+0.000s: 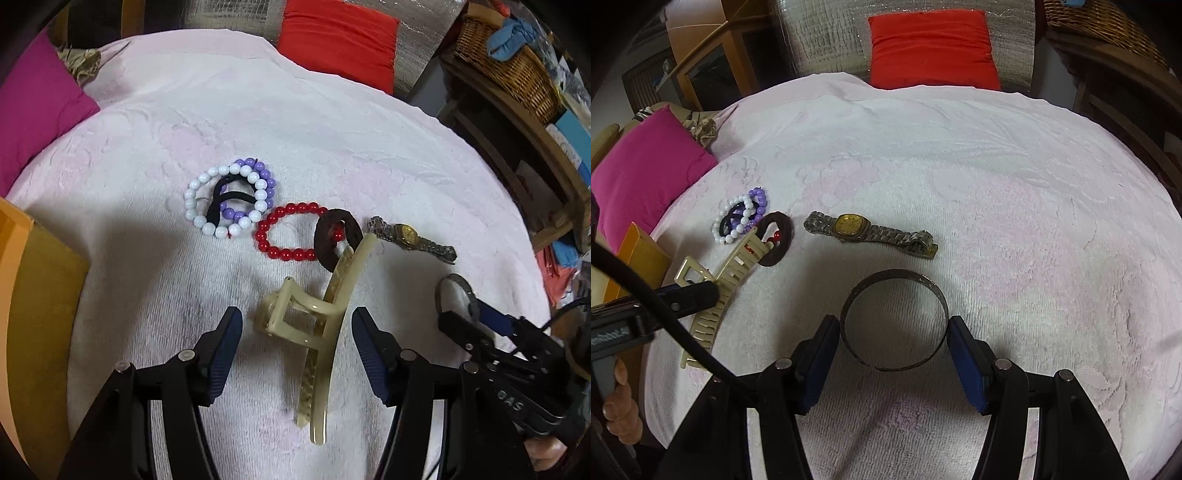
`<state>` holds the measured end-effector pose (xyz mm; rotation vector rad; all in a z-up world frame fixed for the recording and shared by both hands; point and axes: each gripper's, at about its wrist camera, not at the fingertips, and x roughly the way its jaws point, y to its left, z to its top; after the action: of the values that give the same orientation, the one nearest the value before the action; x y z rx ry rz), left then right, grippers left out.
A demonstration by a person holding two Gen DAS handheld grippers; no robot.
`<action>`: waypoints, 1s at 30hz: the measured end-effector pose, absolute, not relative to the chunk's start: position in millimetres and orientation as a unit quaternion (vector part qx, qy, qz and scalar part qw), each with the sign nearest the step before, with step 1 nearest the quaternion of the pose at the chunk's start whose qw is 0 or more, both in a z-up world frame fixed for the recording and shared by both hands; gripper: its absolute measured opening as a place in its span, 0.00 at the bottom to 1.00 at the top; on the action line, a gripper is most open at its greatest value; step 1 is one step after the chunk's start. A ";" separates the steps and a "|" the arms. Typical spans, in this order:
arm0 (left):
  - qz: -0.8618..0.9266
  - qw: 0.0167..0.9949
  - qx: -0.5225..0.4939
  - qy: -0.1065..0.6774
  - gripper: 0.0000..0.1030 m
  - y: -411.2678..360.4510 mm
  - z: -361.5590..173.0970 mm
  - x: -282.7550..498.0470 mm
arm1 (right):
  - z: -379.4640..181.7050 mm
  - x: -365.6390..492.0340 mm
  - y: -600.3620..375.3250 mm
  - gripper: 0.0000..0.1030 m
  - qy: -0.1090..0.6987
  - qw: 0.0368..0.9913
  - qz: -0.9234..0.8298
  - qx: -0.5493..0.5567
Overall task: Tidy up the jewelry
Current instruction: 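Carry the clip and bangle into the orange box and open both tools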
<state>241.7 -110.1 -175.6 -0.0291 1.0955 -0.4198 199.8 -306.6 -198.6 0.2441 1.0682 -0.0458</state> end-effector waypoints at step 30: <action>-0.071 0.934 0.078 0.343 0.42 -83.5 -99.7 187.4 | -162.4 190.1 -293.3 0.61 0.453 0.883 -0.022 0.117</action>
<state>187.4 -83.5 -99.7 0.1595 0.7007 -0.1456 190.1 -293.3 -162.4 0.2438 0.9436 -0.0455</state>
